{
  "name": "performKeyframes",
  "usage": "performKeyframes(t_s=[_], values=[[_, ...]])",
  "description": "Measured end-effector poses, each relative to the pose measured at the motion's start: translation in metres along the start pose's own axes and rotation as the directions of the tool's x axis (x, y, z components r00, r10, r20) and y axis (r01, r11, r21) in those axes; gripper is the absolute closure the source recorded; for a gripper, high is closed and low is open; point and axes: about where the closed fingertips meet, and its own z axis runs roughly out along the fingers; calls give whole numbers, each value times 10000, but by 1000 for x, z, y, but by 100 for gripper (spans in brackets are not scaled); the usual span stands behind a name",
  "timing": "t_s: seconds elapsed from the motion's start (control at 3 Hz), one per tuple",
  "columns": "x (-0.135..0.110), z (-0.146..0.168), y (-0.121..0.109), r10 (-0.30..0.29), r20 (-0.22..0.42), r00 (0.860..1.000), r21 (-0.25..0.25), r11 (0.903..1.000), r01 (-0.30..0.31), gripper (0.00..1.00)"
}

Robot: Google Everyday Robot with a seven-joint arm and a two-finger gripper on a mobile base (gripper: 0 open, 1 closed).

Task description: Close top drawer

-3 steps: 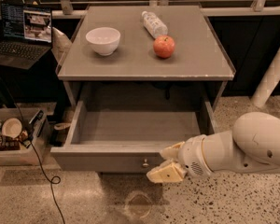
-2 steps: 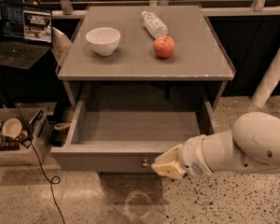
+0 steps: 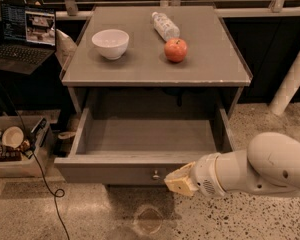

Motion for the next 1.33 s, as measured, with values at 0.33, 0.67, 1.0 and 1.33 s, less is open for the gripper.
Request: performKeyframes(t_s=[0.33, 0.67, 1.0, 1.33], values=[[37, 29, -12, 1322, 266, 9909, 301, 9907, -1330, 100], [60, 59, -37, 2037, 609, 9771, 762, 9752, -2080, 100], [61, 93, -77, 2020, 931, 9750, 1113, 9710, -2118, 100], [52, 100, -94, 1777, 1032, 9787, 1379, 9719, -1910, 100]])
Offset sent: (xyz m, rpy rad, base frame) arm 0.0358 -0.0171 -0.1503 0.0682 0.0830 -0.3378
